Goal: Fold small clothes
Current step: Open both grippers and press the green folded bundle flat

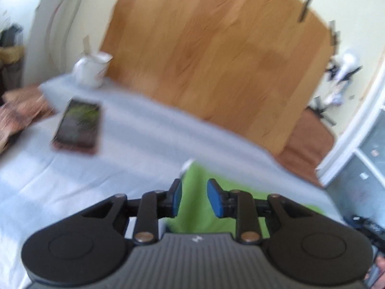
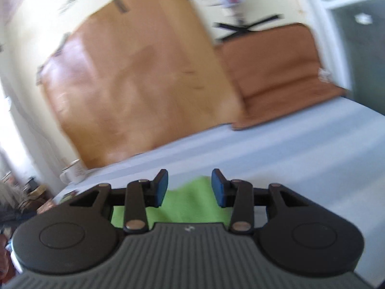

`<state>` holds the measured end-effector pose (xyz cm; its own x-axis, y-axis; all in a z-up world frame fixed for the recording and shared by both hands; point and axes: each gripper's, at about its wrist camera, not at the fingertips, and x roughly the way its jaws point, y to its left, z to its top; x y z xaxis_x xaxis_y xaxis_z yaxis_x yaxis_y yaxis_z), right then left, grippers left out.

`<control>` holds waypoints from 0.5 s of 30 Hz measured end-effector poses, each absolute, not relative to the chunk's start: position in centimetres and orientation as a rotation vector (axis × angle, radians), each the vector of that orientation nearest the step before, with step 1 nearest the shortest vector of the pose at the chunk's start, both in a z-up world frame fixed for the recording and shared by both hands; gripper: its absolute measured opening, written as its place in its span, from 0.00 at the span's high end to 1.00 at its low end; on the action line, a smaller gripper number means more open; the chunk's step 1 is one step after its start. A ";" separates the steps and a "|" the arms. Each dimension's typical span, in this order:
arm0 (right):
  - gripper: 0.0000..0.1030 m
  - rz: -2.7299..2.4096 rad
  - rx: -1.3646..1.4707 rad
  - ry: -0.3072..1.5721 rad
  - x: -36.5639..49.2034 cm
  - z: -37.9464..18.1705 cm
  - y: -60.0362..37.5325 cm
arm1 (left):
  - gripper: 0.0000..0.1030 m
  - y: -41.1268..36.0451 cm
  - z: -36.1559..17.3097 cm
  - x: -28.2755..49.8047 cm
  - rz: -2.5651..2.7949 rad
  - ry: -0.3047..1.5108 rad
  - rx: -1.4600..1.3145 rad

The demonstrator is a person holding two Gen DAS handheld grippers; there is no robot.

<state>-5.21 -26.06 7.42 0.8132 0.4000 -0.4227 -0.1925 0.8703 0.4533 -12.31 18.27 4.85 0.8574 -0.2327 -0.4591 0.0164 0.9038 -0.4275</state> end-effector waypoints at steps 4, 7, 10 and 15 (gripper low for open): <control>0.61 0.485 0.329 0.600 -3.6 6.1 -21.2 | 0.74 13.6 4.8 -9.6 -0.218 0.518 -0.291; 0.67 0.556 0.246 0.688 -1.8 4.2 -18.3 | 0.74 11.1 2.7 -7.3 -0.224 0.552 -0.195; 0.87 0.467 0.175 0.744 0.9 2.0 -18.3 | 0.78 10.5 0.0 -4.2 -0.151 0.611 -0.127; 1.00 0.397 0.478 0.742 4.2 -0.1 -23.3 | 0.85 11.8 -2.3 -1.8 -0.149 0.614 -0.163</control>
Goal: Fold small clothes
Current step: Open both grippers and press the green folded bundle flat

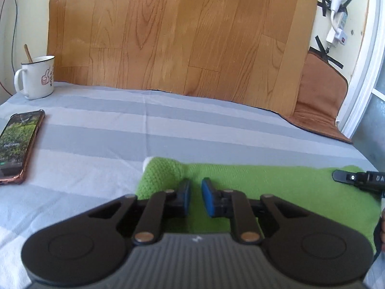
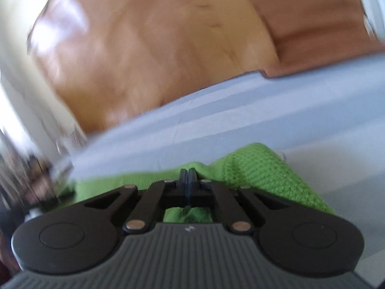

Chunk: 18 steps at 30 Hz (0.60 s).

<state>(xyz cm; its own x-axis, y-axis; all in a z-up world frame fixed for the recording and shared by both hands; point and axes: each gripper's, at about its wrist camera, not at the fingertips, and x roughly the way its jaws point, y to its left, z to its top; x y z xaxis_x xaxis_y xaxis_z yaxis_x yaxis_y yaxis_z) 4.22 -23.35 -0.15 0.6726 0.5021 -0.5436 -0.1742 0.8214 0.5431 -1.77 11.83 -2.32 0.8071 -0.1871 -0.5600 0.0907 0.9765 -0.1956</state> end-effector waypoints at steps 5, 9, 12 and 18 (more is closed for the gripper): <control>1.00 0.384 0.428 0.714 3.2 0.3 -22.4 | 0.85 10.6 -2.7 -2.7 -0.129 0.572 -0.083; 0.93 0.384 0.477 0.705 1.9 1.2 -23.0 | 0.85 10.9 -2.5 -3.1 -0.136 0.565 -0.097; 0.88 0.349 0.489 0.612 0.9 2.9 -24.1 | 0.85 11.1 -2.5 -3.0 -0.136 0.558 -0.098; 0.90 0.300 0.356 0.679 0.9 0.6 -25.0 | 0.85 11.1 -2.5 -3.1 -0.133 0.553 -0.102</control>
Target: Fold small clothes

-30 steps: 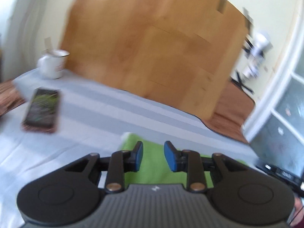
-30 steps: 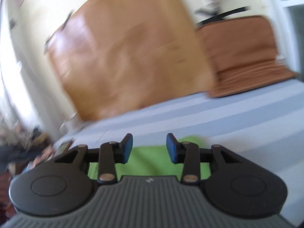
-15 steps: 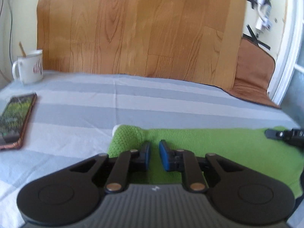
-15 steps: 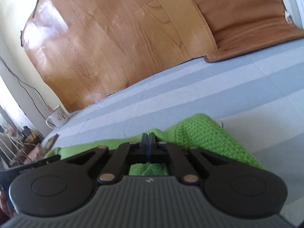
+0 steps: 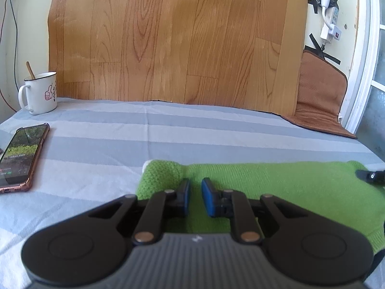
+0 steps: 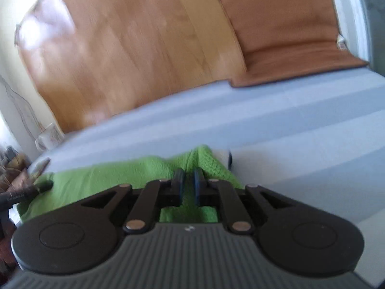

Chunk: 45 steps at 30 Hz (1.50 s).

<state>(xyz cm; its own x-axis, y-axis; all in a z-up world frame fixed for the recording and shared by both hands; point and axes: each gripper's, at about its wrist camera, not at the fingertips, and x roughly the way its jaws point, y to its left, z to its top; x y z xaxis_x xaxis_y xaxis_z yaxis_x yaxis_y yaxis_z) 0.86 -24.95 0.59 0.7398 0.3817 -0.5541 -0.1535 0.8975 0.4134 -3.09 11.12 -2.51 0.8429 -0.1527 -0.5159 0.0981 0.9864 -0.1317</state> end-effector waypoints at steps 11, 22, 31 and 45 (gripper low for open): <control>0.85 0.213 0.422 0.652 -0.1 2.0 -24.8 | 0.70 11.9 -1.7 -5.0 -0.125 0.454 -0.136; 0.85 0.317 0.372 0.661 -1.4 0.6 -22.8 | 0.64 9.6 -2.0 -5.2 -0.194 0.532 -0.068; 0.50 0.267 0.714 0.620 -6.0 2.7 -29.8 | 0.53 9.9 -2.2 -5.5 -0.208 0.529 -0.078; 0.41 0.270 0.876 0.840 -7.0 -0.6 -30.2 | 0.56 10.5 -1.9 -5.5 -0.214 0.526 -0.120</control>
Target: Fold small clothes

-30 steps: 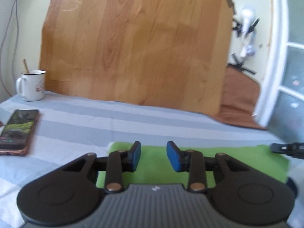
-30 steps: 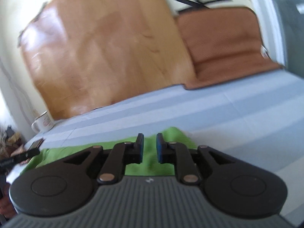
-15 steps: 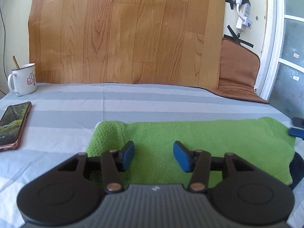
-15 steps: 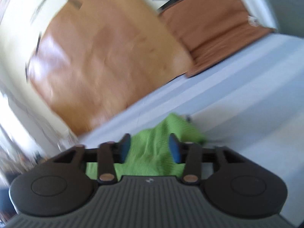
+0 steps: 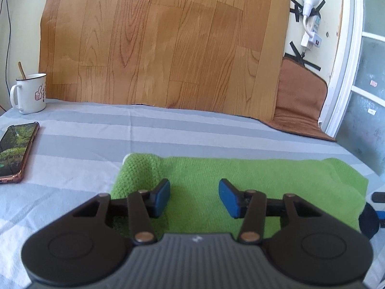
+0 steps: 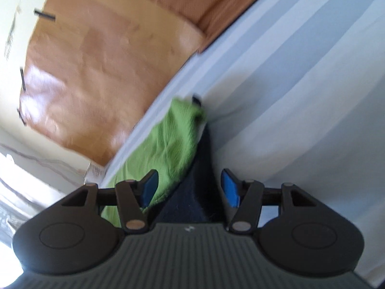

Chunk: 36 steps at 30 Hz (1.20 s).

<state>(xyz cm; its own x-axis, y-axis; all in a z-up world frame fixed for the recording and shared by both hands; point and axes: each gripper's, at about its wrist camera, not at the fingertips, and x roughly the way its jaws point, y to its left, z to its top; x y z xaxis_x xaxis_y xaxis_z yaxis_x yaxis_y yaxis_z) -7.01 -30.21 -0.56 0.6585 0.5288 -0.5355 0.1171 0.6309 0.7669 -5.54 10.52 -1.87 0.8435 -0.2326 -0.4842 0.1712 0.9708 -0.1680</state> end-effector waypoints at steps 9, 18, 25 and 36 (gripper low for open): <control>0.76 0.294 0.798 0.844 -4.7 0.1 -27.0 | 0.56 9.4 -2.1 -5.3 -0.189 0.535 -0.057; 0.76 0.556 0.339 0.664 -4.8 10.8 -17.3 | 0.50 16.0 -0.1 -7.7 -0.271 0.437 -0.397; 0.75 0.828 0.065 0.724 -2.3 9.8 -4.3 | 0.48 23.0 2.0 -11.6 -0.134 0.339 -0.508; 0.39 1.105 0.006 0.815 -2.0 6.2 1.4 | 0.48 22.6 1.5 -11.3 -0.148 0.356 -0.518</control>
